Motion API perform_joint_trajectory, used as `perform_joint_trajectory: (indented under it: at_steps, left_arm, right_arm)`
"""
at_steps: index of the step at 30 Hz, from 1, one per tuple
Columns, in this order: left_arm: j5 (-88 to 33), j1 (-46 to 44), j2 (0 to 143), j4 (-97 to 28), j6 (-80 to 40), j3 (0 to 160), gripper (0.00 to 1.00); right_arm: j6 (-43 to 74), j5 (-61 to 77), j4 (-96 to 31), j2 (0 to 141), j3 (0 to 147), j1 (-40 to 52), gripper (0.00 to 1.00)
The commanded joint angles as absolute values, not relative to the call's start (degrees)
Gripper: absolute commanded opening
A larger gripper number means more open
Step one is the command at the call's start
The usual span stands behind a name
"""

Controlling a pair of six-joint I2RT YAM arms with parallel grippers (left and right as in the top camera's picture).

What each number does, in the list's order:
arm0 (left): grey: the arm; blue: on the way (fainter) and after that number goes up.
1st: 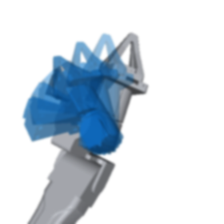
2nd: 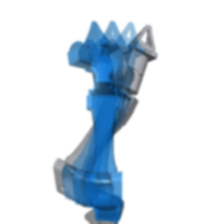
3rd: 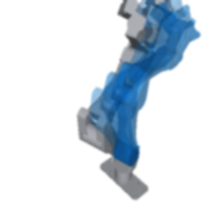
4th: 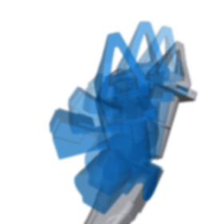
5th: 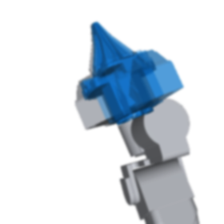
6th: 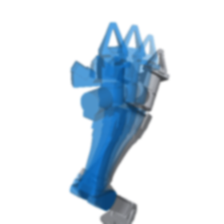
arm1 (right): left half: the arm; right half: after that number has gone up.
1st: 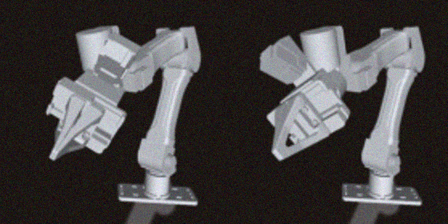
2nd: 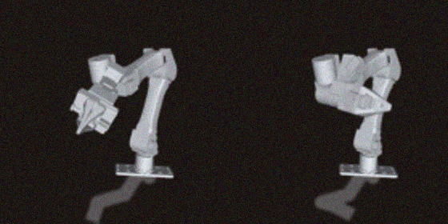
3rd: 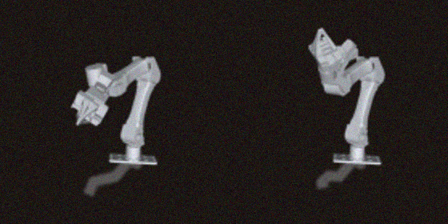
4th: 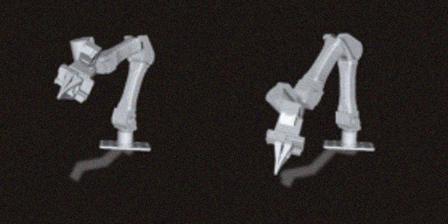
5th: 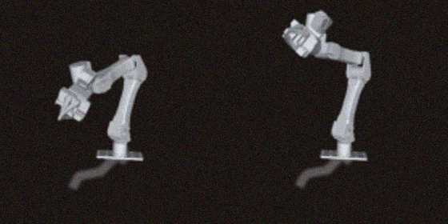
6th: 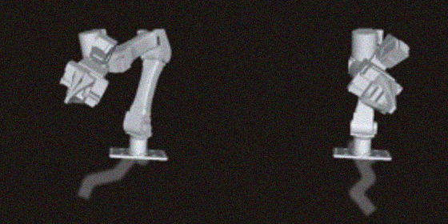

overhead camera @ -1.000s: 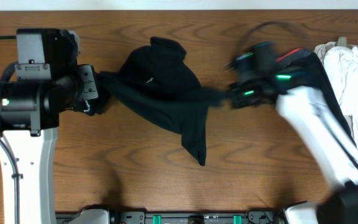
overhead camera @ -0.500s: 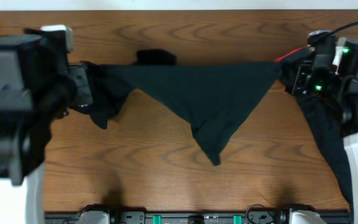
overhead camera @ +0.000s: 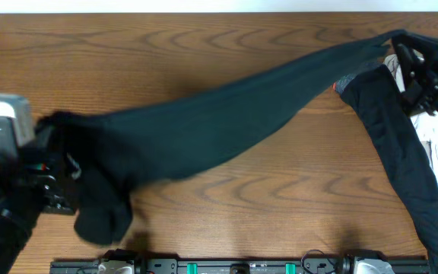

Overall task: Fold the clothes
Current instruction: 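Lift the polo with both grippers, stretch it wide and lay it flat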

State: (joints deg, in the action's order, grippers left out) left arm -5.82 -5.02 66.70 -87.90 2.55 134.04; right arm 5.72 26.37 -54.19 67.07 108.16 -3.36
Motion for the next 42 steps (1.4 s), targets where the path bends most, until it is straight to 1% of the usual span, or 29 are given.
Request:
perform_joint_trajectory:
  at_steps: [1, 5, 14, 17, 26, 35, 42]
  left_arm:
    - [-5.41, -5.21, 69.67, -91.22, 5.39, 134.10, 0.06]
    - [-5.37, -5.21, 73.52, -93.03, 5.34, 134.13, 0.05]
    - [-5.45, -5.23, 84.03, -89.82, 5.37, 134.13, 0.06]
    - [-5.80, -5.23, 85.56, -89.97, 5.34, 134.13, 0.06]
    - [-5.82, -5.23, 79.07, -91.68, 5.34, 134.15, 0.06]
    - [-5.74, -5.23, 69.47, -93.08, 5.39, 134.23, 0.06]
    - [-5.74, -5.23, 69.78, -93.51, 5.32, 134.87, 0.06]
  right_arm:
    - [6.92, 25.52, -55.09, 67.81, 109.12, -3.95, 0.01]
    - [7.73, 25.56, -56.71, 69.43, 109.10, -3.95, 0.01]
    - [7.68, 25.28, -56.62, 75.09, 109.10, -3.68, 0.01]
    - [7.66, 24.38, -56.75, 75.81, 109.10, -3.68, 0.01]
    - [7.64, 22.48, -58.81, 71.55, 110.04, -3.68, 0.01]
    - [7.68, 22.17, -65.73, 64.31, 111.39, -3.68, 0.01]
    - [8.14, 20.53, -69.73, 62.15, 111.85, -3.68, 0.01]
